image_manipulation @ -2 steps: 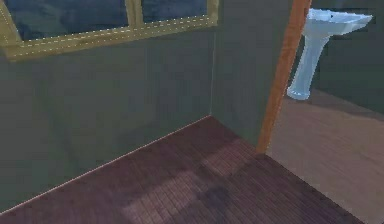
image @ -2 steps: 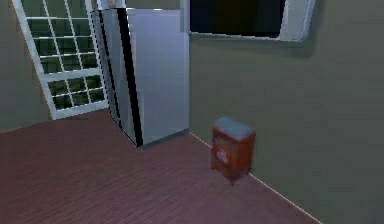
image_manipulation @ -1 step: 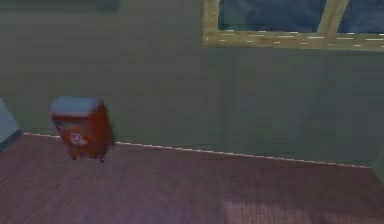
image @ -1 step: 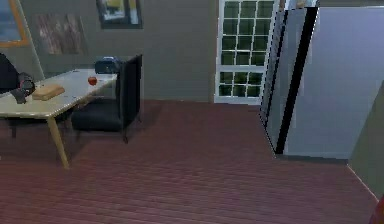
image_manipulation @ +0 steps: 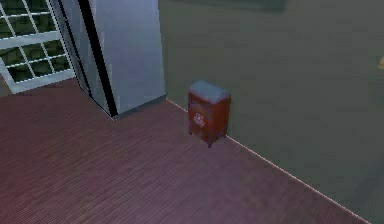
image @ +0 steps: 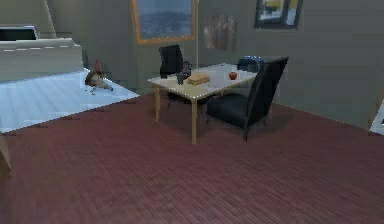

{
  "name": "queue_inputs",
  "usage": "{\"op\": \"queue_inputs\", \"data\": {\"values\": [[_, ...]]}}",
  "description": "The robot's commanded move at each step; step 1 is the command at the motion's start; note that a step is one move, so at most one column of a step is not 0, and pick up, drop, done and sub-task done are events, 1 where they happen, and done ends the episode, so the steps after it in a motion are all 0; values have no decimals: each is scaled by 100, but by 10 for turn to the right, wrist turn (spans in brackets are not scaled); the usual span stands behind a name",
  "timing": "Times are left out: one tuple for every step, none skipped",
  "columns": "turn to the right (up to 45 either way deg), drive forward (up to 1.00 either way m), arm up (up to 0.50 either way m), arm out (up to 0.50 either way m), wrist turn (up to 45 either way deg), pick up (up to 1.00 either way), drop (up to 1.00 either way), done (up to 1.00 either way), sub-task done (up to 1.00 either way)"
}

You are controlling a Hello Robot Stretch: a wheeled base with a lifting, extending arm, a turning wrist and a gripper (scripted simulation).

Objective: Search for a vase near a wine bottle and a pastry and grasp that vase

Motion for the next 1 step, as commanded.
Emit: {"op": "queue_inputs", "data": {"values": [[0,20,0,0,0,0,0,0,0]]}}
